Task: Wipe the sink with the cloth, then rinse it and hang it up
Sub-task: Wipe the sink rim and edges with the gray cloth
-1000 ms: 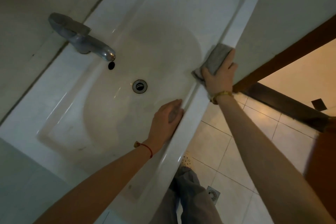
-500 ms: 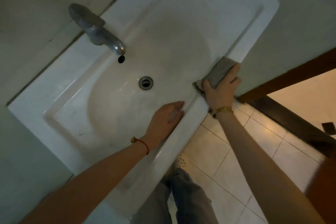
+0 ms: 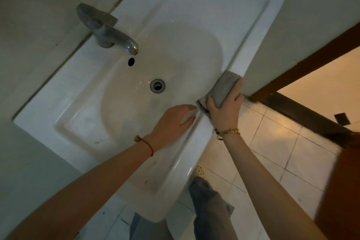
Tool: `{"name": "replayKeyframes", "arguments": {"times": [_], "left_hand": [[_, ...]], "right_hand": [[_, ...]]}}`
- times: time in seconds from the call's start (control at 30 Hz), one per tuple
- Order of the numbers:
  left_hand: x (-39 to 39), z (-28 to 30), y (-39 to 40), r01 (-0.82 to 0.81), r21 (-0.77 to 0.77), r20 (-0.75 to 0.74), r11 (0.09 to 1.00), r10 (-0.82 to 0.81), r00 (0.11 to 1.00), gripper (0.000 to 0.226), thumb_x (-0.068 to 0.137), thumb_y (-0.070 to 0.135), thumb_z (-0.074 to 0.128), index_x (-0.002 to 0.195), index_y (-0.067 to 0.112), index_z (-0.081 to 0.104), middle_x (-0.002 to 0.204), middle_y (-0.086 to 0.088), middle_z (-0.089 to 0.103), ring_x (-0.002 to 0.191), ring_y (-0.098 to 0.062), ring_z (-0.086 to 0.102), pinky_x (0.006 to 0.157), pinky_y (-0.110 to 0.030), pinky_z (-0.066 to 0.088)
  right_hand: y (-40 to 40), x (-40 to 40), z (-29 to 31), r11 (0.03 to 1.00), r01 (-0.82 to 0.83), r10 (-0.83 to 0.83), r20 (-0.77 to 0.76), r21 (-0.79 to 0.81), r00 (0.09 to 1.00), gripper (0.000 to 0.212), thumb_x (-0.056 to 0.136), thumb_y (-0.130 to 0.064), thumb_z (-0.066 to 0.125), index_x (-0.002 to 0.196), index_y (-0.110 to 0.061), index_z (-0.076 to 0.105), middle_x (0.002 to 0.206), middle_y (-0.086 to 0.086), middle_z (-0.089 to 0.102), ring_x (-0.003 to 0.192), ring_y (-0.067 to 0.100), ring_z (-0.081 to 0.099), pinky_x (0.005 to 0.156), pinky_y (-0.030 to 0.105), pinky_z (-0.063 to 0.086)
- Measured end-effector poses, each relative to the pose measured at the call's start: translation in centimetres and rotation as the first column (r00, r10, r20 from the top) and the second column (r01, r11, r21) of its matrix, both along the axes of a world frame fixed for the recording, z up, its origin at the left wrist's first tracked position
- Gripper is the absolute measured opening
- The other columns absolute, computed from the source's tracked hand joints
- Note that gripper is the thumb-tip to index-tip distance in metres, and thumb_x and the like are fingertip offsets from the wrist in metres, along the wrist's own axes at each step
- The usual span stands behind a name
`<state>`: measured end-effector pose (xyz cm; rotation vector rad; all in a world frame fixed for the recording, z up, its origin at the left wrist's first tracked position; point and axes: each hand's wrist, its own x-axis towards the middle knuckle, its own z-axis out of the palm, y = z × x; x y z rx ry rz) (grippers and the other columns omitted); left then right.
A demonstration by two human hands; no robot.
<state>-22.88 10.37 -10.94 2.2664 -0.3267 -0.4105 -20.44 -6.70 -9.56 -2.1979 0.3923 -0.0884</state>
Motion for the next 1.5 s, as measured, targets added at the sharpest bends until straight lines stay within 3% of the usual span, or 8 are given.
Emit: {"name": "replayKeyframes", "arguments": {"times": [0.17, 0.37, 0.47, 0.8, 1.07, 1.3, 1.5], "left_hand": [[-4.6, 1.5, 7.1, 0.086, 0.094, 0.127, 0.992, -0.098, 0.987, 0.047, 0.095, 0.042, 0.043, 0.131, 0.017, 0.06, 0.131, 0.001, 0.063, 0.119, -0.011, 0.057, 0.107, -0.021, 0.036], [-11.2, 2.0, 14.8, 0.172, 0.268, 0.315, 0.948, -0.254, 0.915, 0.041, 0.097, 0.031, 0.045, 0.129, 0.012, 0.062, 0.13, -0.005, 0.064, 0.12, -0.021, 0.058, 0.109, -0.039, 0.037], [-12.1, 1.9, 16.0, 0.158, 0.283, 0.317, 0.946, -0.247, 0.916, 0.043, 0.098, 0.032, 0.041, 0.131, 0.011, 0.061, 0.133, -0.006, 0.063, 0.124, -0.023, 0.057, 0.114, -0.038, 0.032], [-12.3, 2.5, 15.8, 0.147, 0.319, 0.322, 0.936, -0.253, 0.912, 0.043, 0.096, 0.027, 0.042, 0.13, 0.008, 0.06, 0.133, -0.008, 0.062, 0.126, -0.024, 0.055, 0.116, -0.043, 0.032], [-12.5, 2.5, 15.9, 0.154, 0.31, 0.328, 0.938, -0.257, 0.909, 0.042, 0.096, 0.026, 0.043, 0.129, 0.008, 0.061, 0.13, -0.007, 0.064, 0.123, -0.023, 0.057, 0.114, -0.044, 0.037], [-12.4, 2.2, 16.0, 0.153, 0.317, 0.339, 0.936, -0.262, 0.903, 0.042, 0.096, 0.027, 0.044, 0.13, 0.009, 0.06, 0.131, -0.007, 0.064, 0.123, -0.022, 0.057, 0.115, -0.043, 0.037], [-12.4, 2.1, 16.1, 0.132, 0.305, 0.353, 0.943, -0.241, 0.904, 0.042, 0.096, 0.027, 0.043, 0.13, 0.009, 0.06, 0.131, -0.006, 0.064, 0.124, -0.022, 0.057, 0.116, -0.045, 0.033]], "right_hand": [[4.4, -7.3, 1.1, 0.997, 0.042, -0.038, -0.056, 0.066, 0.998, 0.104, 0.086, -0.027, 0.069, 0.153, -0.017, -0.009, 0.136, 0.013, 0.028, 0.111, 0.011, 0.032, 0.098, 0.023, 0.03], [10.9, -17.9, 1.9, 0.991, 0.117, -0.111, -0.096, 0.057, 0.989, 0.105, 0.083, -0.03, 0.071, 0.153, -0.028, -0.008, 0.13, -0.004, 0.027, 0.113, 0.01, 0.037, 0.098, 0.026, 0.037], [13.8, -22.3, 2.2, 0.989, 0.139, -0.134, -0.109, 0.041, 0.985, 0.103, 0.085, -0.03, 0.069, 0.153, -0.029, -0.009, 0.137, 0.002, 0.029, 0.115, 0.012, 0.037, 0.098, 0.028, 0.039], [11.3, -14.8, 2.4, 0.952, 0.201, -0.24, -0.156, -0.231, 0.958, 0.098, 0.084, -0.042, 0.062, 0.154, -0.02, -0.003, 0.132, 0.015, 0.037, 0.108, 0.027, 0.047, 0.086, 0.041, 0.05], [16.0, -24.2, 2.7, 0.975, 0.212, -0.219, -0.136, -0.066, 0.966, 0.093, 0.09, -0.037, 0.061, 0.154, -0.023, -0.006, 0.132, 0.009, 0.035, 0.102, 0.013, 0.043, 0.082, 0.026, 0.044], [10.9, -13.7, 2.5, 0.919, 0.109, -0.206, -0.228, -0.378, 0.952, 0.091, 0.09, -0.044, 0.054, 0.154, -0.012, -0.003, 0.143, 0.022, 0.027, 0.118, 0.035, 0.039, 0.096, 0.043, 0.044], [13.7, -19.6, 2.6, 0.775, -0.023, -0.101, -0.158, -0.632, 0.982, 0.068, 0.097, -0.042, 0.037, 0.153, -0.01, 0.014, 0.152, 0.022, 0.022, 0.126, 0.036, 0.034, 0.1, 0.042, 0.038]]}}
